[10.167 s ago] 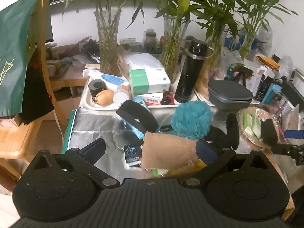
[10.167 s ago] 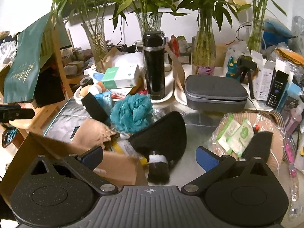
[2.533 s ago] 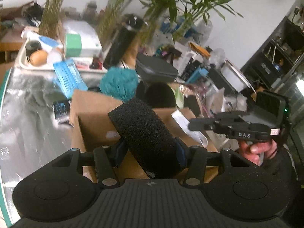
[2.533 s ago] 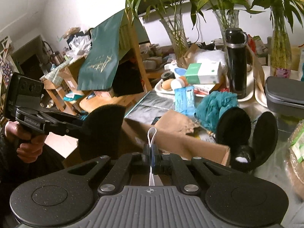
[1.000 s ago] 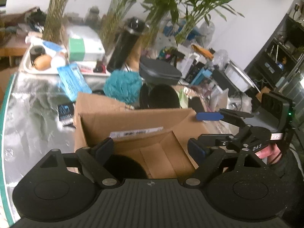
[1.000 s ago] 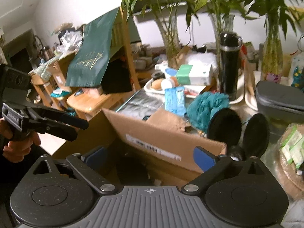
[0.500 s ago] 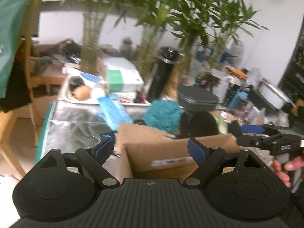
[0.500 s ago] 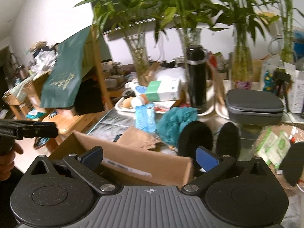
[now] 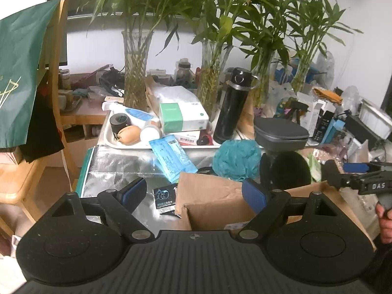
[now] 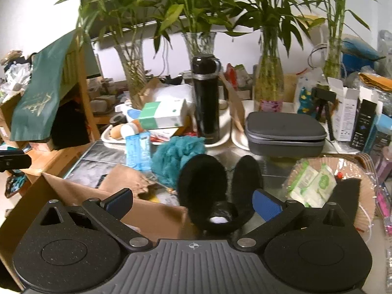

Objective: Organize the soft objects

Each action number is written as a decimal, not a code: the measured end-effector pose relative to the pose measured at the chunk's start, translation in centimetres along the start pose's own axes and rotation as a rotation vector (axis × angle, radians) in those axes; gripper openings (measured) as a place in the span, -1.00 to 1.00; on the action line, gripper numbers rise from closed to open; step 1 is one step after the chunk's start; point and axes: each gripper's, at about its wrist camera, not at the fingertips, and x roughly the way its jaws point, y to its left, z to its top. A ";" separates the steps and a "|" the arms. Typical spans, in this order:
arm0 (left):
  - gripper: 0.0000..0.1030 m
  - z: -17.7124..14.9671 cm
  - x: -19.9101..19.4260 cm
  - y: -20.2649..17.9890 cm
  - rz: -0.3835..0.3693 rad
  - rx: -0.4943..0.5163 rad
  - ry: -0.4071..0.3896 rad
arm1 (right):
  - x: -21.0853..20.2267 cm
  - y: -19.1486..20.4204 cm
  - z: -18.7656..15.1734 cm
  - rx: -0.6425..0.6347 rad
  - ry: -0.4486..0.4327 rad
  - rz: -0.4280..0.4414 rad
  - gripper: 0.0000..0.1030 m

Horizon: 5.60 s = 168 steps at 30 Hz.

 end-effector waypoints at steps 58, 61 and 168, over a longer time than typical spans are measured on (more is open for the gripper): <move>0.66 3.8 7.4 2.6 0.075 -0.001 0.102 | 15.1 -8.5 1.6 0.285 0.413 -0.065 0.66; 0.66 3.7 7.6 2.4 0.057 -0.005 0.110 | 15.3 -8.7 0.6 0.337 0.444 -0.067 0.55; -0.94 7.6 4.6 -1.2 -0.236 0.155 -0.080 | 2.0 -8.0 6.5 0.356 -0.063 0.173 -0.76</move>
